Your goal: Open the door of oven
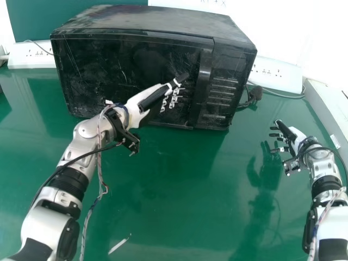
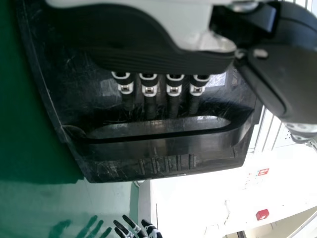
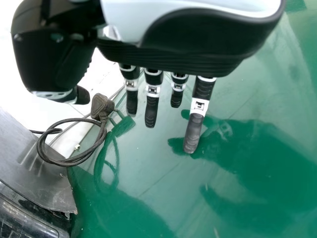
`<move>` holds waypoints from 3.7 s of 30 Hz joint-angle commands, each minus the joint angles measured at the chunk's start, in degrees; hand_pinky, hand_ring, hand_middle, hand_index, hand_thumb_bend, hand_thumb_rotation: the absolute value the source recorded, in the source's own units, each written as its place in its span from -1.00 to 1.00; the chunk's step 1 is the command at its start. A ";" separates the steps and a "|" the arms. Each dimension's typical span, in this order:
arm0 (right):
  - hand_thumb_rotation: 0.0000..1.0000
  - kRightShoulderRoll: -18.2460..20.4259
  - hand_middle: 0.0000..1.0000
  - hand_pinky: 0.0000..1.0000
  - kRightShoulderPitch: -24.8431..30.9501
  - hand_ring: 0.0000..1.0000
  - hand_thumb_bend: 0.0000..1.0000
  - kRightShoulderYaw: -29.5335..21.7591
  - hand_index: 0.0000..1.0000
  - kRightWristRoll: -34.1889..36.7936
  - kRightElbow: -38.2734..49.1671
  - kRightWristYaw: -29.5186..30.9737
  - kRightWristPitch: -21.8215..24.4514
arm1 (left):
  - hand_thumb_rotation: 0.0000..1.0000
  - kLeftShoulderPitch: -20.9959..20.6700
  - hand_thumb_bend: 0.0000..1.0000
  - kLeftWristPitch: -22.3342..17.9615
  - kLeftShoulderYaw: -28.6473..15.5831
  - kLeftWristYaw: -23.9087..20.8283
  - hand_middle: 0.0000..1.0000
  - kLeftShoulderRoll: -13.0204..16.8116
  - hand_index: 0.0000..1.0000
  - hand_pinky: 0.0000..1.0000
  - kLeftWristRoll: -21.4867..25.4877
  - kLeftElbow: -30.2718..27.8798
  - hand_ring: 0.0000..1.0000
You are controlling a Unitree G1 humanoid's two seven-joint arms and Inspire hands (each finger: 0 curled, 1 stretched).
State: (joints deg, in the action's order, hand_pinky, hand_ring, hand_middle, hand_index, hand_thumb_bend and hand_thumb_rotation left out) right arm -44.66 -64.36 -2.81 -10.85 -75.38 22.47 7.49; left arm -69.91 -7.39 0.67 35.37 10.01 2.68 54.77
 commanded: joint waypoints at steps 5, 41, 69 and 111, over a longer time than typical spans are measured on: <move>0.15 1.15 0.71 0.41 3.42 0.57 0.11 0.42 0.87 -0.71 -2.18 1.40 1.91 | 0.86 -3.61 1.00 -1.73 0.72 -1.52 0.99 -1.38 1.00 0.73 -1.75 4.38 0.91; 0.04 0.72 0.69 0.34 4.45 0.47 0.19 -0.36 0.88 0.29 -2.14 3.47 1.17 | 0.82 -5.22 1.00 -4.55 1.58 -8.15 1.00 -8.21 0.99 0.64 -5.81 12.56 0.90; 0.16 1.06 0.73 0.41 4.03 0.55 0.18 0.07 0.89 -0.17 -2.20 2.69 1.55 | 0.73 -5.64 1.00 -12.09 0.99 -2.34 0.48 -9.15 0.74 0.18 -5.25 14.96 0.38; 0.22 1.16 0.73 0.50 3.81 0.60 0.17 1.45 0.89 -0.83 -2.07 3.70 0.37 | 0.31 -5.67 1.00 -10.55 0.00 -6.60 -0.52 -10.13 0.00 -0.67 -4.73 13.98 -0.65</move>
State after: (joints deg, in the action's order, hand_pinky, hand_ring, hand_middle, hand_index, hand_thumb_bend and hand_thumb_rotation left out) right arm -44.81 -63.90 -2.19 -10.60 -75.26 24.15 6.22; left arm -75.50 -16.37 0.62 29.01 0.99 -1.91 69.88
